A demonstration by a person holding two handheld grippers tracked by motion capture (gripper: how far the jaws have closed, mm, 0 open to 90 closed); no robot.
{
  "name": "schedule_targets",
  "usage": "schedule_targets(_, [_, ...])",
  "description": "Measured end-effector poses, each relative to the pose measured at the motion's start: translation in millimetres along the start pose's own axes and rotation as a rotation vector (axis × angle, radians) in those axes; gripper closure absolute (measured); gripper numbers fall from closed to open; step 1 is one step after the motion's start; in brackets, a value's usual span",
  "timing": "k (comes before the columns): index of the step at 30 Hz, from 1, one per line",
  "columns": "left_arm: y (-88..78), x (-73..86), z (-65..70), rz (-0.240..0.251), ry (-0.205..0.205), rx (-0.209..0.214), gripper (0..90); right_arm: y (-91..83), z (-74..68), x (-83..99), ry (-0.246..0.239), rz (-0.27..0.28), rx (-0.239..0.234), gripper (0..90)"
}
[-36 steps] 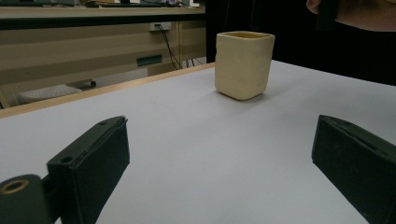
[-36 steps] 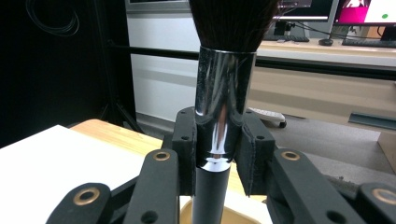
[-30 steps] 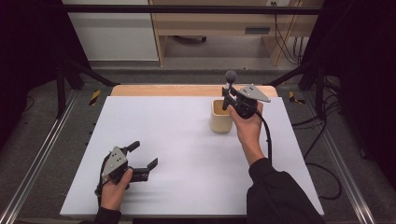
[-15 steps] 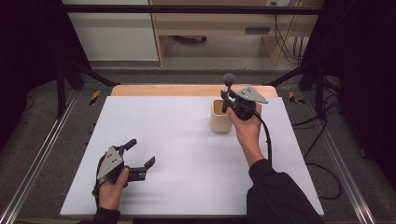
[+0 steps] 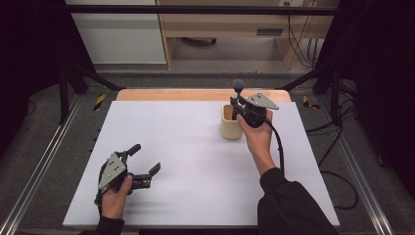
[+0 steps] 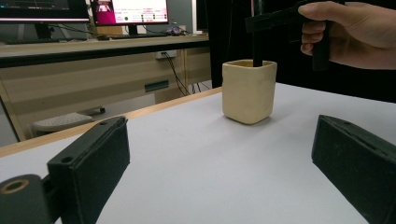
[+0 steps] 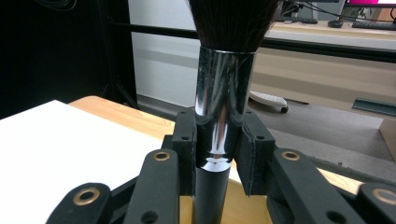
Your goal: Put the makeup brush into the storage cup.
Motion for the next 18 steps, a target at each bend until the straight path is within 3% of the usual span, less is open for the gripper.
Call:
schedule_targets(4, [1.4, 0.2, 1.9, -0.005, 0.005, 0.003, 3.9, -0.6, 1.6, 2.5, 0.014, -0.009, -0.003, 71.8])
schedule_targets(18, [1.8, 0.4, 2.9, -0.011, 0.012, 0.007, 3.9, -1.8, 0.1, 9.4, -0.024, -0.026, -0.002, 71.8])
Point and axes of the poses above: each handheld gripper's, and its own axes: y roughly forward along the jaws, x roughly out of its underside, z roughly to its right, the point moved 6 cm from there along y, roughly forward along the jaws, and after that the axes turned 15 degrees about x, right-handed, at the moved point
